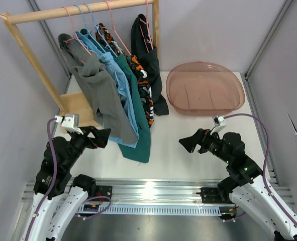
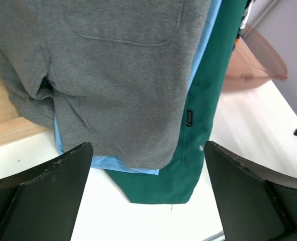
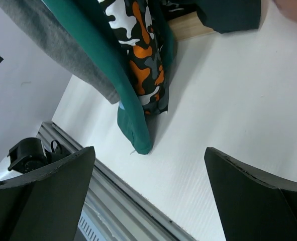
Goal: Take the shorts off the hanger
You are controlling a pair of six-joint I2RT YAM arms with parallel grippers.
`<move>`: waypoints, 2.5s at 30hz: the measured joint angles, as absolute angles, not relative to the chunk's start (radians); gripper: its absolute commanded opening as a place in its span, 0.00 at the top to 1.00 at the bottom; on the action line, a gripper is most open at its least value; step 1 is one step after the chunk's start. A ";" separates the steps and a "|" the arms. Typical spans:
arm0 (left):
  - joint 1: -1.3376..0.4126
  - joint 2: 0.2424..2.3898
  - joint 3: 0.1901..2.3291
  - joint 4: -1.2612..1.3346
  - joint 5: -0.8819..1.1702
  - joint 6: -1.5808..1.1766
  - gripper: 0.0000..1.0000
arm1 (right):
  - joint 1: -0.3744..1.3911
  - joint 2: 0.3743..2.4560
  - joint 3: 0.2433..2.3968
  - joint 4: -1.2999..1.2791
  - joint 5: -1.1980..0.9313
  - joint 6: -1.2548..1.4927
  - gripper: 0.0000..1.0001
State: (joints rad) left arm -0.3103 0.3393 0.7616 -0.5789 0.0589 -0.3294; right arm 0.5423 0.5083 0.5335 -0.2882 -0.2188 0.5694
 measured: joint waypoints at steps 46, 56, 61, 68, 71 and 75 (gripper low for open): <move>-0.038 1.475 1.924 -0.457 -0.152 -0.378 0.46 | 0.548 0.336 1.022 -0.734 -0.049 0.519 0.01; 0.044 1.557 1.924 -0.374 0.020 -0.485 0.51 | 0.546 0.336 0.992 -0.735 -0.038 0.523 0.00; 0.056 1.596 1.924 -0.345 0.080 -0.529 0.54 | 0.546 0.335 0.963 -0.731 -0.031 0.523 0.01; 0.060 1.628 1.924 -0.294 0.145 -0.587 0.77 | 0.546 0.332 0.918 -0.727 -0.023 0.524 0.01; 0.060 1.631 1.924 -0.289 0.165 -0.609 1.00 | 0.546 0.331 0.907 -0.727 -0.022 0.524 0.01; 0.060 1.636 1.929 -0.297 0.171 -0.610 1.00 | 0.546 0.331 0.897 -0.722 -0.022 0.524 0.01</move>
